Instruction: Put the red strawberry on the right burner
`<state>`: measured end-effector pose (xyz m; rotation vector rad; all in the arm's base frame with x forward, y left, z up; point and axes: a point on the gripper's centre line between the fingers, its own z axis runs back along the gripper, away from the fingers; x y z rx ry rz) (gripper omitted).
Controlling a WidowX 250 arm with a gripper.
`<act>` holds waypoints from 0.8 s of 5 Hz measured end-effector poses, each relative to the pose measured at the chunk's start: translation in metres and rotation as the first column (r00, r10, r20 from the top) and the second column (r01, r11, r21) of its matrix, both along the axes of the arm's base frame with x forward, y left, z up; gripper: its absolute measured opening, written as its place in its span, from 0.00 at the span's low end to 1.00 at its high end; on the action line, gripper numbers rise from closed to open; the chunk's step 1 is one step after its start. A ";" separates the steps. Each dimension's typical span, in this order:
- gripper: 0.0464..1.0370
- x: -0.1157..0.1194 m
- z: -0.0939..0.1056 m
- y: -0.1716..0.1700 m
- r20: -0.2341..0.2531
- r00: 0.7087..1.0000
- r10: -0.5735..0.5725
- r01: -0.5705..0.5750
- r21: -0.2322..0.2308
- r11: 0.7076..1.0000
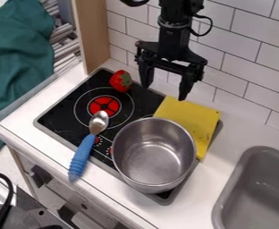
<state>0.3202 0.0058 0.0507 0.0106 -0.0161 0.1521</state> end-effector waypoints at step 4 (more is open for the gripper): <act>0.97 0.029 -0.014 0.088 0.017 0.987 0.162 -0.161 -0.011 0.987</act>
